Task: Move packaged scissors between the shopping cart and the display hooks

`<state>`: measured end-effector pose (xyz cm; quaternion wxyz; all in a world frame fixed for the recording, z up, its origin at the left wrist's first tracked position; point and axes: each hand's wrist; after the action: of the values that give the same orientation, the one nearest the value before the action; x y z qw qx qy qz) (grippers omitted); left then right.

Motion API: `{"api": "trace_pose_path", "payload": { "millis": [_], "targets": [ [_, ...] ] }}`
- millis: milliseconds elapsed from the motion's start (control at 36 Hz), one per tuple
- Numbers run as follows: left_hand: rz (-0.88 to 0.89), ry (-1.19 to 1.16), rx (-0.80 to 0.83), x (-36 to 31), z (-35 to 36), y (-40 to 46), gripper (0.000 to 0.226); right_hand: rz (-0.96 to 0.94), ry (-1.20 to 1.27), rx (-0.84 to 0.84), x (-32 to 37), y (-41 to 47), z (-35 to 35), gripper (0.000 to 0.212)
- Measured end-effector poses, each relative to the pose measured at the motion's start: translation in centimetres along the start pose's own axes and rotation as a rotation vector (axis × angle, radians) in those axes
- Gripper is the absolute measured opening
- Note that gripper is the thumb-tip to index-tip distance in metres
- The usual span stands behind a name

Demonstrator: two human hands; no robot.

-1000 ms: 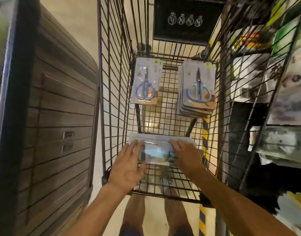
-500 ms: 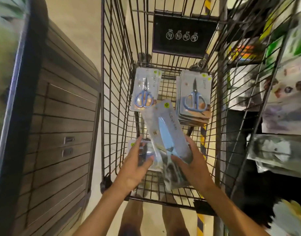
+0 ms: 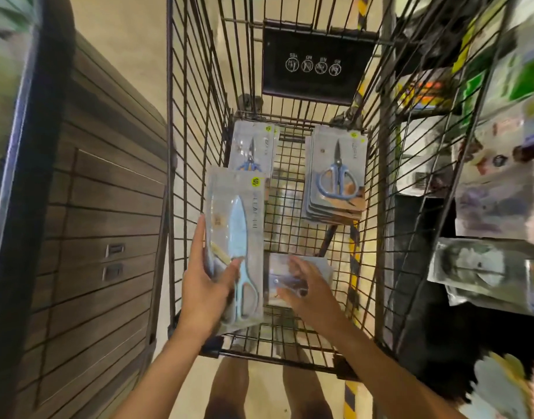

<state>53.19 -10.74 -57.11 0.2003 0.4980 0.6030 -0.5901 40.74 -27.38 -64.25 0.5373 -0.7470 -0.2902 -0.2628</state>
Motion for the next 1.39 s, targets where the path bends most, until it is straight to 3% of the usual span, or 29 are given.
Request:
{"api": "trace_pose_path", "payload": {
  "millis": [111, 194, 361, 583, 639, 778, 917, 1111, 1194, 1389],
  "targets": [
    [0.021, 0.055, -0.046, -0.2, -0.7, 0.1, 0.097, -0.014, -0.359, -0.005, -5.1, 2.8, -0.3, 0.081],
    [0.042, 0.093, -0.049, 0.1, -0.9, 0.1, 0.097, -0.063, -0.484, 0.022, -7.1, 3.7, 0.2, 0.08],
    [0.048, 0.119, -0.05, 0.7, -0.8, 0.0, 0.095, -0.189, -0.636, -0.123, -6.1, 3.7, -0.1, 0.078],
    [0.056, 0.135, -0.064, -0.1, 0.2, -0.9, 0.093, -0.177, -0.866, 0.155, -3.6, 4.5, -1.0, 0.076],
    [0.054, 0.123, -0.059, -0.4, 0.2, -1.0, 0.093, -0.209, -0.904, 0.213, -3.7, 4.6, -1.0, 0.067],
    [0.07, 0.149, -0.062, -1.7, -0.3, -1.4, 0.093, -0.183, -0.651, 0.308, -3.4, 2.8, -2.7, 0.06],
    [0.134, 0.178, -0.045, -5.7, -1.4, -3.0, 0.093, -0.068, -0.28, 0.164, 0.1, 0.1, -6.2, 0.07],
    [0.229, 0.21, -0.064, -13.5, -4.3, -7.5, 0.091, -0.099, 0.072, -0.084, 10.0, -6.3, -12.3, 0.087],
    [0.254, 0.15, -0.082, -17.0, -5.7, -9.7, 0.09, -0.167, 0.163, -0.17, 14.1, -9.7, -14.3, 0.092],
    [0.429, 0.109, -0.135, -22.7, -9.3, -13.1, 0.089, -0.401, 0.355, -0.18, 20.3, -18.8, -16.8, 0.093]
  ]
}}
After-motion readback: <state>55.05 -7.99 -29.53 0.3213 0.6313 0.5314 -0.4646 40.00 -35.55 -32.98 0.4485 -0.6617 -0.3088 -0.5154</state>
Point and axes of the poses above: each hand's wrist, its own y-axis towards the middle knuckle, its own z-axis out of the palm, x = y × z, and after that the axes turned 2 degrees about -y, right-handed
